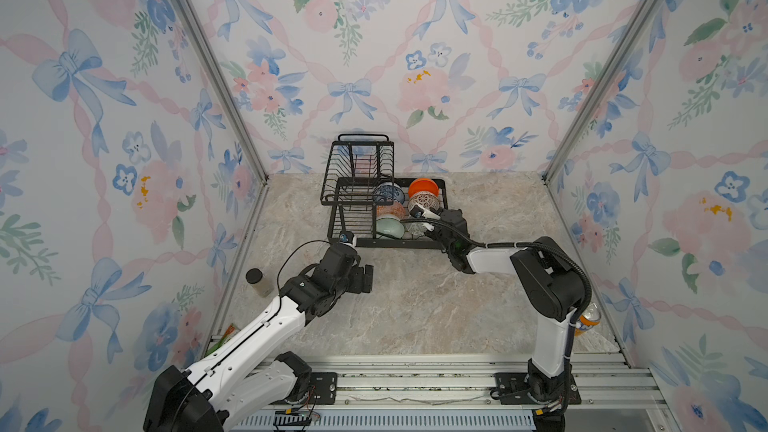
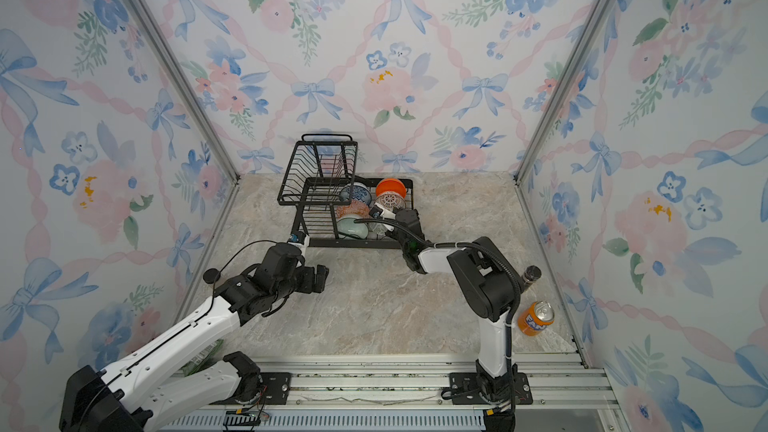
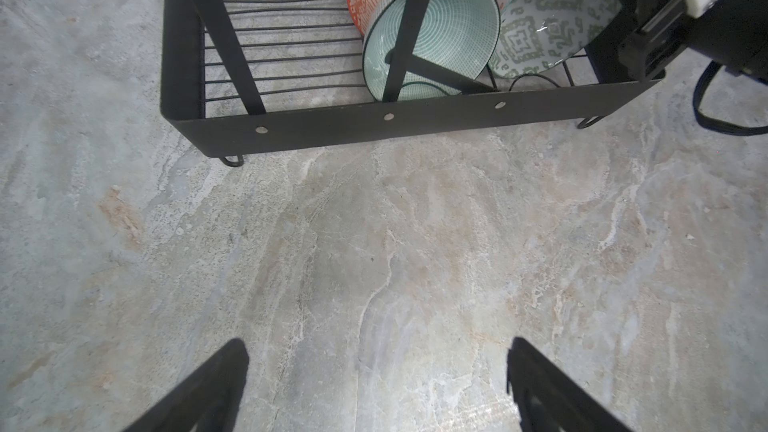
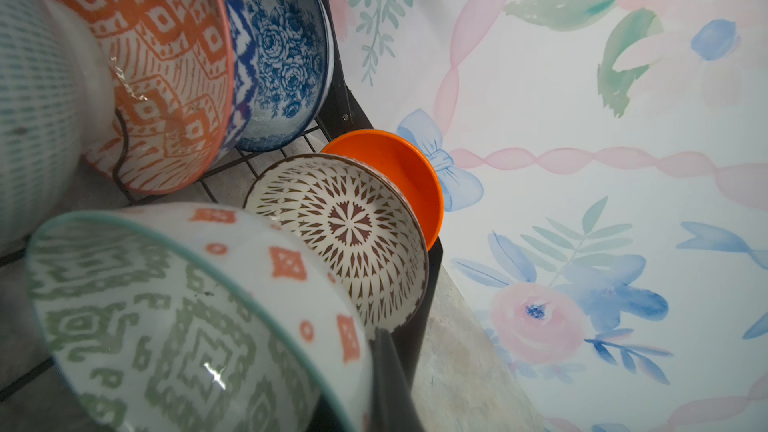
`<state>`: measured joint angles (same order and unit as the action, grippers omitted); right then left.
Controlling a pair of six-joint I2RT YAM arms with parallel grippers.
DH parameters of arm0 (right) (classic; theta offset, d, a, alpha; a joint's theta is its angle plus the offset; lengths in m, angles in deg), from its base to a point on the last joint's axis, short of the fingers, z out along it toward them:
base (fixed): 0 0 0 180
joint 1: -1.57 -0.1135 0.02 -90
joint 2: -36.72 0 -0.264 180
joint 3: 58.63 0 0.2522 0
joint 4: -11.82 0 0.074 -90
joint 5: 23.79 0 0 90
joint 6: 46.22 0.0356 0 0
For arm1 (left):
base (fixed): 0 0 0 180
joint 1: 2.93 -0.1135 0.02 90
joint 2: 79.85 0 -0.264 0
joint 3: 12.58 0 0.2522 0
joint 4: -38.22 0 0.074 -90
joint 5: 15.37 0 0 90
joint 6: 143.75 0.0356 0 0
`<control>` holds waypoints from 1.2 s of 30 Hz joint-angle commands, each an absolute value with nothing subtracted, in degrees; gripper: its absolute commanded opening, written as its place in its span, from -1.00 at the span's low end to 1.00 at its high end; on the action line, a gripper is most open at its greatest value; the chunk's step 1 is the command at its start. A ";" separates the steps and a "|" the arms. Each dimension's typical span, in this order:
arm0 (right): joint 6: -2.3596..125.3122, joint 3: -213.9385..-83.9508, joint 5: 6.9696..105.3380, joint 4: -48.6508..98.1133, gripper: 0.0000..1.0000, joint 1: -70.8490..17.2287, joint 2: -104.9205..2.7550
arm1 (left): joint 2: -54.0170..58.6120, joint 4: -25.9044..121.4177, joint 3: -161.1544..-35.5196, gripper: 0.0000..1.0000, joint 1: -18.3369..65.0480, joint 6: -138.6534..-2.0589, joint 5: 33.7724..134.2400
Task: Load the bowls into the dish rack
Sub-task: 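Carry the patterned bowl into the rack slot beside the brown-and-white bowl with the right gripper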
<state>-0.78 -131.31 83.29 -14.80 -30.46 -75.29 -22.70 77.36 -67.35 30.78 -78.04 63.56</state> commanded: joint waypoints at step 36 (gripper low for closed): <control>5.87 -135.15 78.81 0.95 -0.06 -30.53 -71.53 | -25.18 78.32 -66.62 0.96 30.03 -78.09 64.11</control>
<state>5.38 -133.51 79.92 -1.14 -30.37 -72.88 -24.54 77.41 -67.35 30.41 -78.04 63.76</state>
